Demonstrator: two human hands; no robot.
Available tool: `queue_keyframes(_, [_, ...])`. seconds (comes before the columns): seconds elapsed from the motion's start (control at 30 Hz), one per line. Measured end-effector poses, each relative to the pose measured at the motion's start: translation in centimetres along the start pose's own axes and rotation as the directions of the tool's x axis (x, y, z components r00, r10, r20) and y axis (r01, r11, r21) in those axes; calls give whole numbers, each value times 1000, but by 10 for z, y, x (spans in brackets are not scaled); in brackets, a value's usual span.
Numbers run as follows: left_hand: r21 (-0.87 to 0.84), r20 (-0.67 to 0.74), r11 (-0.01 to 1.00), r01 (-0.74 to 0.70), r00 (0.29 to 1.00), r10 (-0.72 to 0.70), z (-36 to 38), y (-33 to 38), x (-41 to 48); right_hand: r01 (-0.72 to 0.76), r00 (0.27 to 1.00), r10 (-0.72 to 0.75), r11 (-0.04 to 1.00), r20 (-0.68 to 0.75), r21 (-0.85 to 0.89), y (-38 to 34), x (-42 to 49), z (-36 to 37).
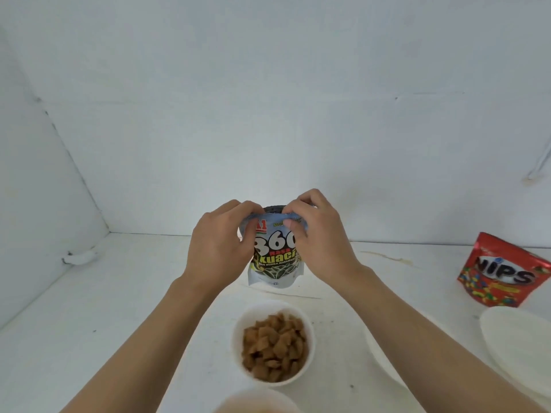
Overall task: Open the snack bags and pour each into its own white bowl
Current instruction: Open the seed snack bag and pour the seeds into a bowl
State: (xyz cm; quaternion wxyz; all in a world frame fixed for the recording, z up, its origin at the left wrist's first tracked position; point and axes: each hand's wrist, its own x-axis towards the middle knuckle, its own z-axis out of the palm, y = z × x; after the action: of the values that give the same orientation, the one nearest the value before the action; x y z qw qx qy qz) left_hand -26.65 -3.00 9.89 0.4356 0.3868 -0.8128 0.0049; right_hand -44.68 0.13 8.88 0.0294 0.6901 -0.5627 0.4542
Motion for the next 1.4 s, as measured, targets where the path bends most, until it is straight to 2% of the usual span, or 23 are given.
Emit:
queue_keyframes(0.33, [6, 164, 994, 106, 981, -106, -83, -100, -79, -59, 986, 45, 995, 158, 82, -90, -41, 106])
queue_keyframes(0.57, [1, 268, 986, 165, 950, -159, -92, -136, -116, -101, 953, 62, 988, 297, 118, -105, -62, 142])
queue_keyframes(0.7, [-23, 378, 977, 213, 906, -189, -90, -143, -129, -119, 922, 67, 986, 381, 115, -107, -73, 149])
queue_keyframes(0.87, [-87, 364, 973, 215, 916, -170, -91, -140, -136, -83, 925, 36, 991, 377, 109, -109, -77, 150])
queue_keyframes(1.0, [-140, 394, 934, 329, 884, -253, -92, -136, -136, -46, 933, 12, 995, 360, 86, -112, -81, 152])
queue_keyframes(1.07, [-157, 379, 927, 342, 887, -263, -92, -134, -138, -35, 939, 9, 997, 345, 71, -112, -83, 151])
queue_keyframes(1.23, [-110, 361, 950, 291, 903, -234, -93, -130, -137, -20, 945, -2, 998, 328, 63, -107, -83, 146])
queue_keyframes(1.4, [-12, 354, 969, 247, 907, -227, -89, -124, -131, -97, 951, 69, 992, 302, 79, -110, -78, 144])
